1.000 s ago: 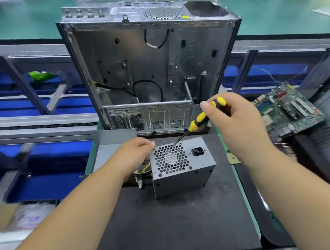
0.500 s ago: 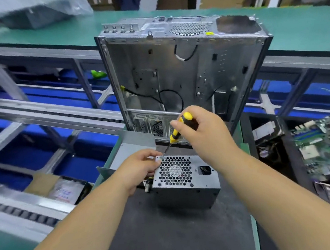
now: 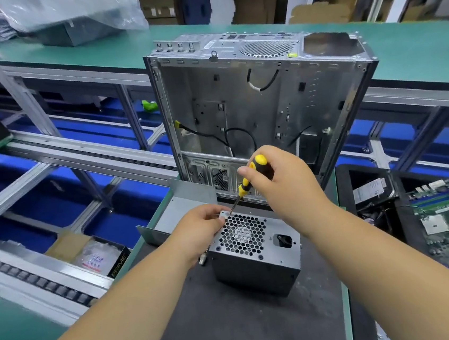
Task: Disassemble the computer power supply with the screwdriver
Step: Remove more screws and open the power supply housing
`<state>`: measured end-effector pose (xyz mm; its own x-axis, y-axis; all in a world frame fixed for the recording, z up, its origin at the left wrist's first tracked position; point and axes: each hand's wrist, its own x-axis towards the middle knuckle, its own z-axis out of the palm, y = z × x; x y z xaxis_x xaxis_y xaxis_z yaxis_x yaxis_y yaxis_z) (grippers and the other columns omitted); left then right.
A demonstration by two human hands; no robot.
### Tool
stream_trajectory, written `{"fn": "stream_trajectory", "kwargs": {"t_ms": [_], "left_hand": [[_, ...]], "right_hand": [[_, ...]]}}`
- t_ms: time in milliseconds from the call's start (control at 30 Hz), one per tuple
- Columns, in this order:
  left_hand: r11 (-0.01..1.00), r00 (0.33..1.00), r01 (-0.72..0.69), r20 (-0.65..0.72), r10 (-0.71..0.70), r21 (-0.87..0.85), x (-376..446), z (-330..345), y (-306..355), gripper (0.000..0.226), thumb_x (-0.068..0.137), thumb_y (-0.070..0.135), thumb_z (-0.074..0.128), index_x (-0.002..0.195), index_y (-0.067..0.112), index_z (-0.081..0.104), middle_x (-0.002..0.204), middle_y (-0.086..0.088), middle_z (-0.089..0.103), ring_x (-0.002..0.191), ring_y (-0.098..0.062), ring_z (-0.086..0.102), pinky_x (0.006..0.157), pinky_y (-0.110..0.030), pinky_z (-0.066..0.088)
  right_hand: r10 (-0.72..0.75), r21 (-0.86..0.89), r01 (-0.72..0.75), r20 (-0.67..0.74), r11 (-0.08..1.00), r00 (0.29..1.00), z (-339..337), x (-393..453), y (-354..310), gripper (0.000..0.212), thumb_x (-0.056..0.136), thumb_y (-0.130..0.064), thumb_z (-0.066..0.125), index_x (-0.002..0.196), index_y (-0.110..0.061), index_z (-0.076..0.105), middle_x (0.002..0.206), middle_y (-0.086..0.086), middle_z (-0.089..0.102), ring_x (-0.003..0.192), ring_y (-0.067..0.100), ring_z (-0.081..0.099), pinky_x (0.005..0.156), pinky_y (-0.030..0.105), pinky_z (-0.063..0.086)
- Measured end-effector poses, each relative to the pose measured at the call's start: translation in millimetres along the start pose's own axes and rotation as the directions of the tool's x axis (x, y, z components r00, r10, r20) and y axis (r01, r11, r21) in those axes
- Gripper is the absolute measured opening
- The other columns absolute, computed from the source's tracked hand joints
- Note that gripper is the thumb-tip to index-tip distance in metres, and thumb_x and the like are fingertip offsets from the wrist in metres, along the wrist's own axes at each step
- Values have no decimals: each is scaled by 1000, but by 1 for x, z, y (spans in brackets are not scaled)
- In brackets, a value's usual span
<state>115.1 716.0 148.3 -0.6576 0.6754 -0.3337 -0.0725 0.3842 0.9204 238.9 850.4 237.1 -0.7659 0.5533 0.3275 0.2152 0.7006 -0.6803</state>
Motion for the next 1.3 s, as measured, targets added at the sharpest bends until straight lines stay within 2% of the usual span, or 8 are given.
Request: {"fn": "stream_trajectory", "kwargs": {"t_ms": [133,333,700,833,933,1033,1200,1300], "left_hand": [[999,1000,-14,-1,14,40,6,6,4,31,98,9,55,92,33,73,112,-20,67,108,-41,62,100,-55,47],[998,999,-32,31,30,54,13,13,10,32,99,11,52,91,35,72,112,-13,69,109,-35,63,100,-53,48],[998,999,9,43,-12,56,18,18,16,25,99,8,48,100,23,69,116,-27,64,111,-45,59,99,-57,47],[991,1000,22,9,-23,129,21,21,22,29,103,20,40,106,16,68,112,-17,67,108,-35,59,88,-42,47],[987,1000,17,-21,-13,158,25,25,24,31,104,28,42,95,9,65,88,-10,61,84,-26,55,72,-32,37],[975,999,-2,-41,12,224,26,33,21,28,104,25,42,82,16,56,69,-2,46,64,-19,42,58,-29,29],[950,995,-51,-62,74,307,25,36,18,28,104,24,38,82,15,52,64,0,45,60,-17,41,54,-29,29],[946,995,-57,-59,80,319,23,34,18,27,104,26,38,89,11,55,67,0,46,62,-17,42,55,-29,31]], "right_hand": [[28,5,-28,-6,1000,1000,-5,0,5,26,94,-43,59,84,-19,55,74,-2,59,68,17,55,64,41,50],[65,11,-65,-10,998,998,-10,3,7,26,95,-43,59,85,-19,56,81,-3,67,74,18,59,69,41,53],[48,-8,-48,12,999,999,-11,6,11,25,95,-43,57,86,-20,55,81,-3,66,74,17,59,69,42,53],[24,-16,-23,56,1000,998,-12,12,10,24,97,-39,57,86,-18,54,77,-8,67,74,4,61,66,33,51],[27,-8,-27,94,1000,995,-12,14,9,25,98,-37,57,87,-16,52,75,-6,69,68,2,61,62,30,49],[26,-3,-26,116,1000,993,-12,17,9,25,98,-36,57,88,-14,53,82,-3,68,71,12,61,66,37,52],[48,132,-57,72,990,996,-8,22,9,17,90,-33,71,104,-31,61,98,-13,59,85,6,59,68,20,46],[66,214,-60,-24,975,998,-4,20,10,32,85,-31,77,105,-38,52,90,-14,61,85,12,65,75,33,56]]}}
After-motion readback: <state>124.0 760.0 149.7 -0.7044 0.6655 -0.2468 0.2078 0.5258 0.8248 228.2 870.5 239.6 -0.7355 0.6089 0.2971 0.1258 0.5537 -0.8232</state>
